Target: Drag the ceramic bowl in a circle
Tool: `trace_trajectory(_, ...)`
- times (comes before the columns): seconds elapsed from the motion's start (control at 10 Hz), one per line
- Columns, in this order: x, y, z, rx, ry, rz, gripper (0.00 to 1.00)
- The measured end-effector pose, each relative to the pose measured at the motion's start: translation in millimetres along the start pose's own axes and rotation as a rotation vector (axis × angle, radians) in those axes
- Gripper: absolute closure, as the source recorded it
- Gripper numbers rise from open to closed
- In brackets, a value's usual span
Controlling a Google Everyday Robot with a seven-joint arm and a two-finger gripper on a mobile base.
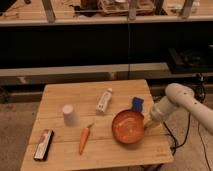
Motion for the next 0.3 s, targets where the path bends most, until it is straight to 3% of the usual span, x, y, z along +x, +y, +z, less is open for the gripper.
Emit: trace_trajectory(0.3, -24.5, 25.8, 2.4, -0.026, -0.041, 0.021, 0.99)
